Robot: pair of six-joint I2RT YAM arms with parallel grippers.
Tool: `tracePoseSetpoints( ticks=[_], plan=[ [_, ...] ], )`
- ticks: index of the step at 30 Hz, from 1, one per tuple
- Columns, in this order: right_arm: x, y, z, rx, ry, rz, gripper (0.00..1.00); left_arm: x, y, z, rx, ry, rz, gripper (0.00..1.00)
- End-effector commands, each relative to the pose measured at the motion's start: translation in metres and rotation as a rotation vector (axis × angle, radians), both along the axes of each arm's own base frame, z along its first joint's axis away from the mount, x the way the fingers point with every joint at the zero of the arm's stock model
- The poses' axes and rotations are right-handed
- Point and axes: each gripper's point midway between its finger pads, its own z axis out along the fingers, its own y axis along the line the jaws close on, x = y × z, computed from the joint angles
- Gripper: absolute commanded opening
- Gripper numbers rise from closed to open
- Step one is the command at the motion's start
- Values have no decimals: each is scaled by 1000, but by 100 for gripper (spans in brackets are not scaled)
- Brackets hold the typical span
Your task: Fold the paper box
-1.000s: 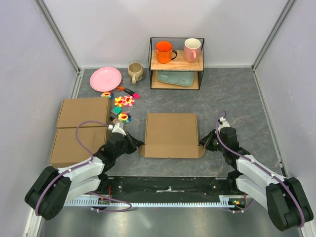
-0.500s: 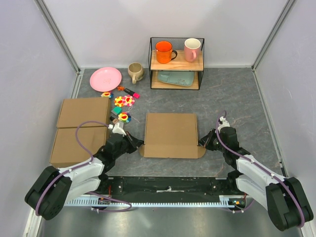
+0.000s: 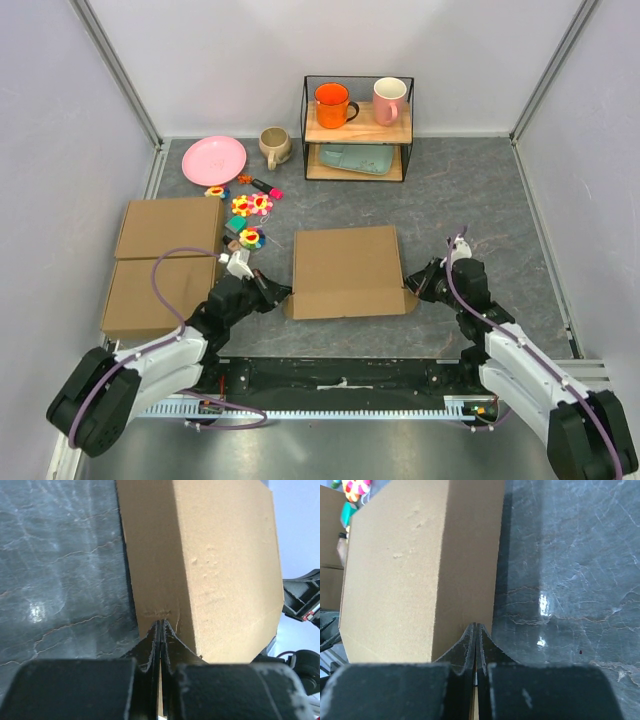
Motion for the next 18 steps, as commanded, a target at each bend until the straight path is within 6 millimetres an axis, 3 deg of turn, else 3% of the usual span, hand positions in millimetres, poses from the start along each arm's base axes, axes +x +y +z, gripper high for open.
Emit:
tracePoseSetpoints(
  ticks=[1,3,4,9,18],
  plan=[
    [-4,28,58,116,-88,120,0,-9,-25,59,-133,-175,-152,2],
    [-6,28,66,122,-97,124,0,-10,-24,63,-126,-177,-153,2],
    [-5,28,72,125,-107,124,0,-9,-24,75,-142,-211,-152,2],
    [-8,27,81,136,-117,118,0,-11,-23,95,-162,-240,-151,2],
    [-8,27,120,168,-178,108,0,-12,-24,146,-211,-320,-160,2]
  ],
)
